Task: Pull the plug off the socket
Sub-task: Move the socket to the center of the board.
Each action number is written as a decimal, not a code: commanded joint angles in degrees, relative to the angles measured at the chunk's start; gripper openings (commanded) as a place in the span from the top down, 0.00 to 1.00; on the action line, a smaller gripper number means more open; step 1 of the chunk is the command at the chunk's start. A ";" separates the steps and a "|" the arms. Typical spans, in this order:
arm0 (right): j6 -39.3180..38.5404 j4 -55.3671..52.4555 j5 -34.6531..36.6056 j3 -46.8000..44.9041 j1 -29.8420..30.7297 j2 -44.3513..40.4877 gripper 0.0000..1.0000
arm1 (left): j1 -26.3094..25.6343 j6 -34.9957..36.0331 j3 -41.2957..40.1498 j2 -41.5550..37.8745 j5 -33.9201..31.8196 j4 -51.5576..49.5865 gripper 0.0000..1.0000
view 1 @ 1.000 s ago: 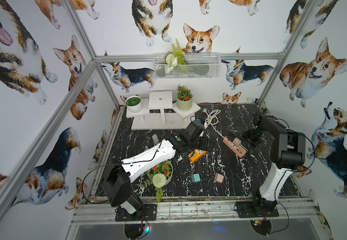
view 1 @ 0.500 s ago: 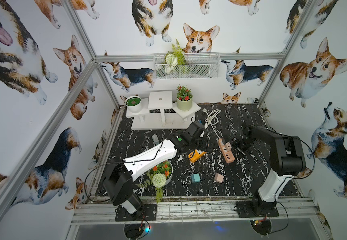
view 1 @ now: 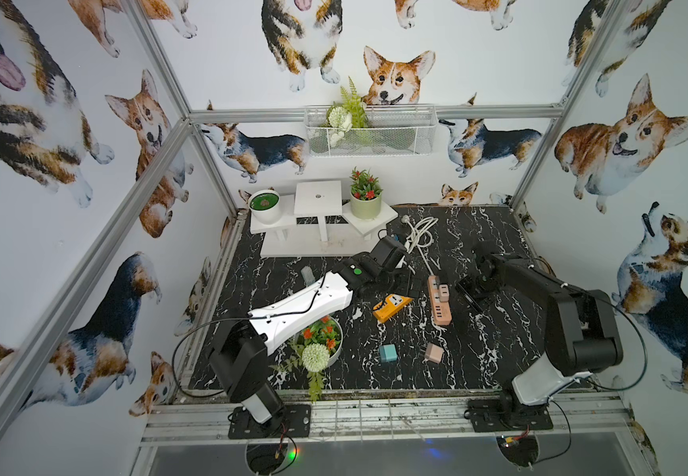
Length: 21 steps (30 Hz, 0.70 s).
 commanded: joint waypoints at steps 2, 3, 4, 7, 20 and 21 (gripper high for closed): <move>-4.09 -4.34 9.39 -5.31 0.38 -11.84 0.48 | 0.16 -1.16 5.43 5.01 1.55 -5.11 0.00; -4.40 -4.19 9.36 -6.61 0.68 -13.88 0.50 | 0.14 -1.55 6.53 5.92 1.73 -5.51 0.00; -4.81 -3.43 9.26 -7.97 1.52 -15.88 0.55 | 0.16 -1.87 7.82 7.21 2.02 -5.89 0.00; -5.43 -1.36 9.61 -10.59 6.52 -19.34 0.63 | 0.13 -2.63 12.13 11.24 3.31 -7.74 0.01; -3.71 14.62 4.40 -17.66 12.12 -18.13 0.82 | 0.01 -8.58 40.14 32.97 5.12 -22.77 0.08; -3.39 14.85 4.39 -17.34 12.12 -17.68 0.82 | -0.09 -9.38 41.07 33.70 5.00 -22.80 0.10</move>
